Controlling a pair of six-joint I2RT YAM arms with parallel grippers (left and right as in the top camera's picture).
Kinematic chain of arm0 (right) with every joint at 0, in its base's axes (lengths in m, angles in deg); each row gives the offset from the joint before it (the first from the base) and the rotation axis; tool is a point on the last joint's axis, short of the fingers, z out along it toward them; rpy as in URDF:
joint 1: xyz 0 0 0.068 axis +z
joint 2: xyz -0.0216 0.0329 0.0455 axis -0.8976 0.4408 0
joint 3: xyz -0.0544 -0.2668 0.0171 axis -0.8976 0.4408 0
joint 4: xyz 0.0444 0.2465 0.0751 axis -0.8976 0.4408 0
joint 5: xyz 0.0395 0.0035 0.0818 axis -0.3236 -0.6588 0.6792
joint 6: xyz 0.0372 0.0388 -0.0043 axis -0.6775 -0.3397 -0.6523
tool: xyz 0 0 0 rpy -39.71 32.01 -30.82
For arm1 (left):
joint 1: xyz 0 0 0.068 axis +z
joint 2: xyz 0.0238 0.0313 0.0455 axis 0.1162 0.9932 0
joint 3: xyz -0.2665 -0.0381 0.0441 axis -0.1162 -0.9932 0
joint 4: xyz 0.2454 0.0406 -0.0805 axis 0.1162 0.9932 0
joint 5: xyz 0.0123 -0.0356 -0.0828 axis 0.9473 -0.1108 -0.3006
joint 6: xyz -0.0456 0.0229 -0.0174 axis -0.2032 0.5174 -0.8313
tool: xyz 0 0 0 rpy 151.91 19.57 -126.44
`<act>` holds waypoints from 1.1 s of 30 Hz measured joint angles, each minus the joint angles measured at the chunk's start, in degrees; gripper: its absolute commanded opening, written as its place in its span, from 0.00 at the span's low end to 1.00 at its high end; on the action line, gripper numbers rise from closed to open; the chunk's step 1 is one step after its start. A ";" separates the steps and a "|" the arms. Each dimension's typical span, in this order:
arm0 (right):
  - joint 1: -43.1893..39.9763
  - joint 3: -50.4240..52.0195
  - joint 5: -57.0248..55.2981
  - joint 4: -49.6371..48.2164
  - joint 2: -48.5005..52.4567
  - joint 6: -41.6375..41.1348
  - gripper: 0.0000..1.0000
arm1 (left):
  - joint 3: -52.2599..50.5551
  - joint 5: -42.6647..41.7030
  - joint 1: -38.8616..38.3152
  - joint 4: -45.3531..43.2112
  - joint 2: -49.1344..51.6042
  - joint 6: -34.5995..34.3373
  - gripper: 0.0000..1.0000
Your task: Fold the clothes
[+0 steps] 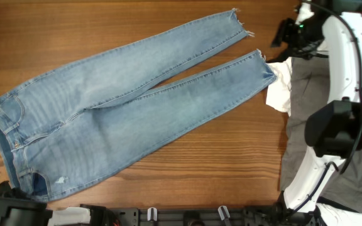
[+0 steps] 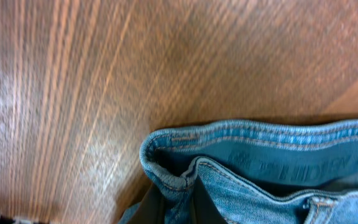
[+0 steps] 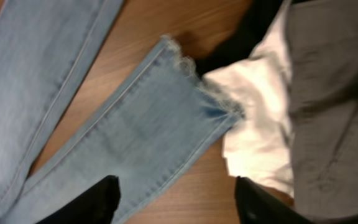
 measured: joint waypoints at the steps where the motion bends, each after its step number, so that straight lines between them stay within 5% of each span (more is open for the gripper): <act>1: -0.68 0.87 -0.04 -0.33 0.00 -0.17 0.55 | 0.26 -0.31 -0.02 0.57 0.00 0.04 0.04; 9: -2.60 15.72 4.79 -10.40 0.20 0.48 0.52 | 0.85 -2.21 -0.04 1.46 -2.14 0.79 0.04; 13: -2.43 24.02 8.20 -17.14 0.22 0.28 0.42 | 1.11 -2.64 -0.04 1.49 -3.04 0.83 0.04; 27: -2.38 40.19 14.95 -32.26 -0.52 -2.99 0.51 | 1.22 -2.84 -0.04 1.46 -3.41 0.83 0.04; 33: -2.32 41.86 15.61 -39.60 -1.09 -4.59 0.36 | 1.27 -2.84 -0.04 1.46 -3.41 0.83 0.04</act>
